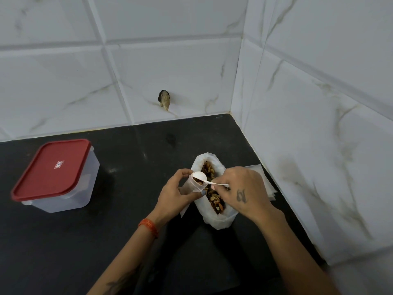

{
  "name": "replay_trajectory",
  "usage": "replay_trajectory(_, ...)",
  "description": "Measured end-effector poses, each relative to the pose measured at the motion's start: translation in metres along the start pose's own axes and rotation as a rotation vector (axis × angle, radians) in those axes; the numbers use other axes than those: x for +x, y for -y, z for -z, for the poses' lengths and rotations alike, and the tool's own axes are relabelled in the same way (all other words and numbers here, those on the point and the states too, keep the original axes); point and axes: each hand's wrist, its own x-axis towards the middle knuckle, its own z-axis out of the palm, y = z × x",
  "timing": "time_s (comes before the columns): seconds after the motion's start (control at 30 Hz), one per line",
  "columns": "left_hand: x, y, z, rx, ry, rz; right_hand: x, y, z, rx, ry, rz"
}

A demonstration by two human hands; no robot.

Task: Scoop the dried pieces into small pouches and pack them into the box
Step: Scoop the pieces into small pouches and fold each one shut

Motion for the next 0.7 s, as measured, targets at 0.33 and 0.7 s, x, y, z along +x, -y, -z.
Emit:
replay_trajectory(0.33, -0.001, 0.000, 0.000, -0.065, 0.012, 0.013, -0.002, -0.010, -0.009, 0.530, -0.038, -0.378)
replay_trajectory(0.7, -0.012, 0.005, -0.004, -0.283, -0.097, -0.164, -0.016, -0.026, -0.045, 0.429, 0.293, -0.687)
